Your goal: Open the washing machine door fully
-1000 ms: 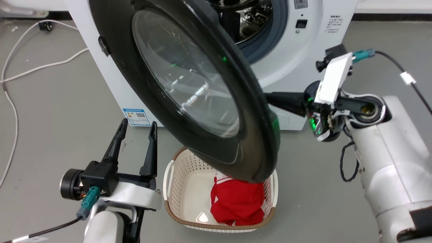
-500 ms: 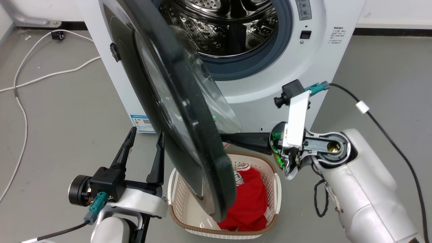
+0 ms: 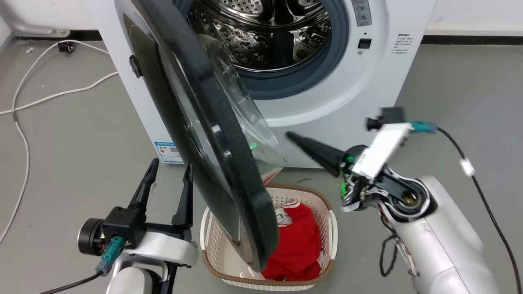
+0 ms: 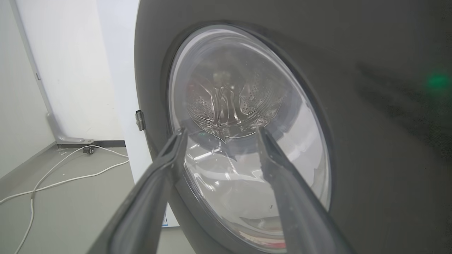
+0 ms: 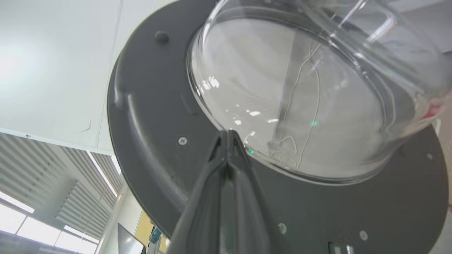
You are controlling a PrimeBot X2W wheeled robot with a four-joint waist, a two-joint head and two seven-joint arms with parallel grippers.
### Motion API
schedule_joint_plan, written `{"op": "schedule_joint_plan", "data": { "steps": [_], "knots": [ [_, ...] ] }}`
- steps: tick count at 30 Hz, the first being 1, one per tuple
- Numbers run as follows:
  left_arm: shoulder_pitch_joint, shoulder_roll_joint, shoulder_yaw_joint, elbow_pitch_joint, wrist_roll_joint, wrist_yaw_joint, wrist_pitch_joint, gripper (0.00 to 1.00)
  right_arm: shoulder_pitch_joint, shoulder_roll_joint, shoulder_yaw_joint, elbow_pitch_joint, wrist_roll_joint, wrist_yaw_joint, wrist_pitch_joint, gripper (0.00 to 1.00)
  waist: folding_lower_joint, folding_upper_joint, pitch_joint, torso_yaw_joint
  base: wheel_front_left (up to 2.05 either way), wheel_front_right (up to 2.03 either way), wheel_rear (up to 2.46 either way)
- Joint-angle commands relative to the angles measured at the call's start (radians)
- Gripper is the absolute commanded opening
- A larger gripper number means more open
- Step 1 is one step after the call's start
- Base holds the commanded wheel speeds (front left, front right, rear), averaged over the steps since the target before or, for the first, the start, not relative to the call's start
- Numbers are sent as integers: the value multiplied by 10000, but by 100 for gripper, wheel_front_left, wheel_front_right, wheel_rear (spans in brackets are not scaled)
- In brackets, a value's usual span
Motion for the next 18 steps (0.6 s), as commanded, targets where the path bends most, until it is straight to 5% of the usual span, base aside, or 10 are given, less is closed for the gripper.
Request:
{"op": "schedule_joint_plan", "data": {
  "steps": [1,11,12,13,14,18],
  "knots": [
    [72,-10,82,-26,-11,-18,-25,100,392,9,-311,-15,-107,-2,-777,0,1,0,-32,-34,0,0,0],
    [387,-26,324,-22,4,3,-25,100,2164,-151,-2114,-424,-420,-2,-4501,0,1,0,-240,-269,0,0,0],
    [407,-27,338,-14,5,3,-25,100,2379,-143,-2279,-559,-390,-2,-4770,31,1,0,-258,-286,0,0,0],
    [431,-27,346,-12,13,3,-25,100,2593,-186,-2402,-695,-511,-2,-5071,73,1,0,-277,-303,0,0,0],
    [450,-28,355,-15,19,2,-25,100,2804,-237,-2535,-831,-640,-2,-5400,100,1,0,-290,-316,0,0,0],
    [472,-30,378,8,38,1,-25,100,3529,-522,-2744,-1291,-1770,-2,-6858,100,1,0,-345,-364,0,0,0]
  ]
}}
